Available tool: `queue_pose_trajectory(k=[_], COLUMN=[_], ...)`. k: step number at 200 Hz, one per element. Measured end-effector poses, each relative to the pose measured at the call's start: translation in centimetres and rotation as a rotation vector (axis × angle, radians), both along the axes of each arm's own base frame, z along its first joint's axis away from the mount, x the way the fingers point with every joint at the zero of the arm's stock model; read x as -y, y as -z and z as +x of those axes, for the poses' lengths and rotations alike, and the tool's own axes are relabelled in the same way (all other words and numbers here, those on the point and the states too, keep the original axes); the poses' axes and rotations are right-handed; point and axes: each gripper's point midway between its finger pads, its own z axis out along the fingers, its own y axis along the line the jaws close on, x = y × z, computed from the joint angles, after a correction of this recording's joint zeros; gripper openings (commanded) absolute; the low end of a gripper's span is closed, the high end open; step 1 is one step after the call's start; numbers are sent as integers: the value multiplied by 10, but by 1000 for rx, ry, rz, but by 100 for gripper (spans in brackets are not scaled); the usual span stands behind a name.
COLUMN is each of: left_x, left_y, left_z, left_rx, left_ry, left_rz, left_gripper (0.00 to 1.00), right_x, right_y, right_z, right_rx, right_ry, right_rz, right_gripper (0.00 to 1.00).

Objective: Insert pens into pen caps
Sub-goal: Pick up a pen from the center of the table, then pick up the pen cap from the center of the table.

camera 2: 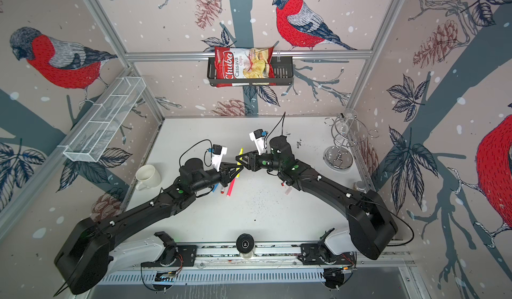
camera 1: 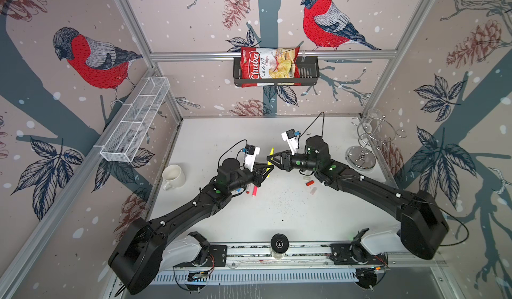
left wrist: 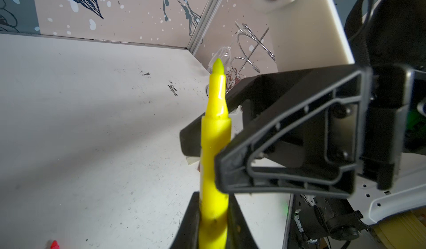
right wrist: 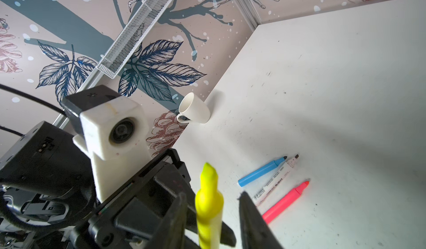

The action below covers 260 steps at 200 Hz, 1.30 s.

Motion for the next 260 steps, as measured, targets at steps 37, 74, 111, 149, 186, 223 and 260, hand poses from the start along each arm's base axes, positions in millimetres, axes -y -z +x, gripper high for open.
queue_pose_trajectory(k=[37, 74, 111, 149, 186, 223, 260], left_x=[-13, -22, -29, -41, -50, -59, -63], left_y=[7, 10, 13, 10, 9, 2, 7], left_z=[-1, 2, 4, 0, -5, -9, -11], left_rx=[13, 33, 55, 102, 139, 179, 172], left_ry=[-58, -110, -145, -187, -207, -234, -245], left_rz=[18, 35, 56, 64, 68, 62, 80], left_gripper=[0, 0, 0, 0, 0, 0, 0], right_x=[14, 50, 92, 133, 143, 149, 161], right_y=[-4, -6, -1, 26, 57, 109, 155], right_z=[8, 24, 35, 58, 71, 90, 94], right_rx=[6, 14, -5, -122, -233, -375, -471], right_ry=[69, 212, 362, 532, 581, 622, 645], right_rz=[-21, -80, -112, -155, -236, -405, -566], right_gripper=[71, 72, 74, 75, 75, 67, 63])
